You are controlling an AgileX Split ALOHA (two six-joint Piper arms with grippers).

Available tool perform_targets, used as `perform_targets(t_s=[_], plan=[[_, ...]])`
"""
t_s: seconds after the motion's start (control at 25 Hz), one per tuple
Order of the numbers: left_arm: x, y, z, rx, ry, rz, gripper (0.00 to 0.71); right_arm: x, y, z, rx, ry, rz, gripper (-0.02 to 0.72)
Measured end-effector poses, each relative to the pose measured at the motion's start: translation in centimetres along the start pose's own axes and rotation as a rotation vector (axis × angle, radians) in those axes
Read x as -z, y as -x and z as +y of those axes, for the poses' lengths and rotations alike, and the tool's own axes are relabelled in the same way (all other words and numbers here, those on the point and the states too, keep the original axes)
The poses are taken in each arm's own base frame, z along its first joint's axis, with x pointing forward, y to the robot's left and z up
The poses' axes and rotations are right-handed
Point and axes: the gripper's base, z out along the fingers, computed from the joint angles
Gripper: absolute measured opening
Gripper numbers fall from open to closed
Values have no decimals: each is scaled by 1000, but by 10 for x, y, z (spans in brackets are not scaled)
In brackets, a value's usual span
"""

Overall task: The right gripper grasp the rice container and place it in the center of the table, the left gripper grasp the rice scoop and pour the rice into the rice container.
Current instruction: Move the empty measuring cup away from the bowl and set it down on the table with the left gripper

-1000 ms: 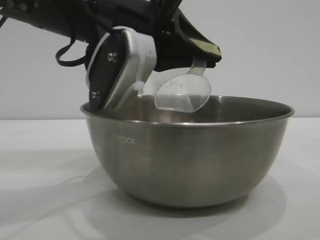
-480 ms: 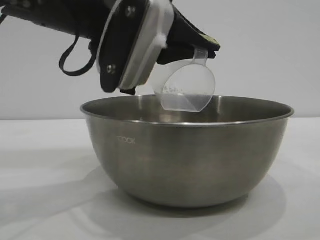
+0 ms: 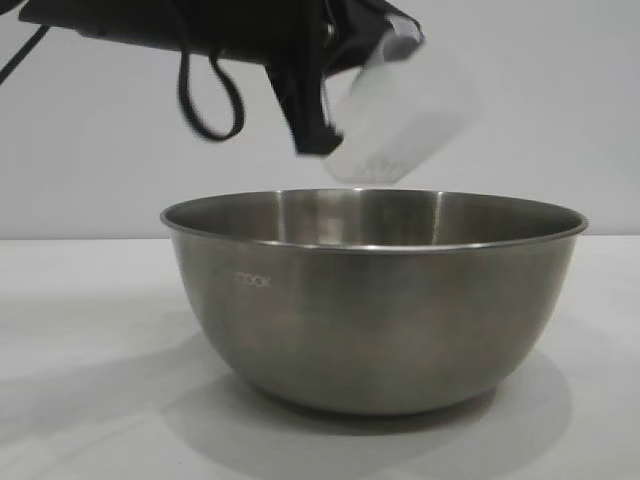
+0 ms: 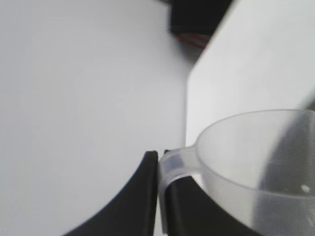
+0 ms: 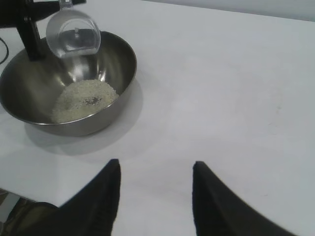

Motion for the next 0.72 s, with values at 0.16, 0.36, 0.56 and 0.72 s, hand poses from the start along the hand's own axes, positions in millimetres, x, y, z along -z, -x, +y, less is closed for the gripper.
perform_targets(t_s=[0.16,0.36,0.56,0.72], plan=[[3,-11,13,291,119,66,0,0,0,0,0,0,0,287],[14,-37,39,529,309,152,0,0,0,0,0,0,0,287],[32,-65,66,595,463,220,0,0,0,0,0,0,0,287],[47,-88,77,620,515,299,0,0,0,0,0,0,0,287]])
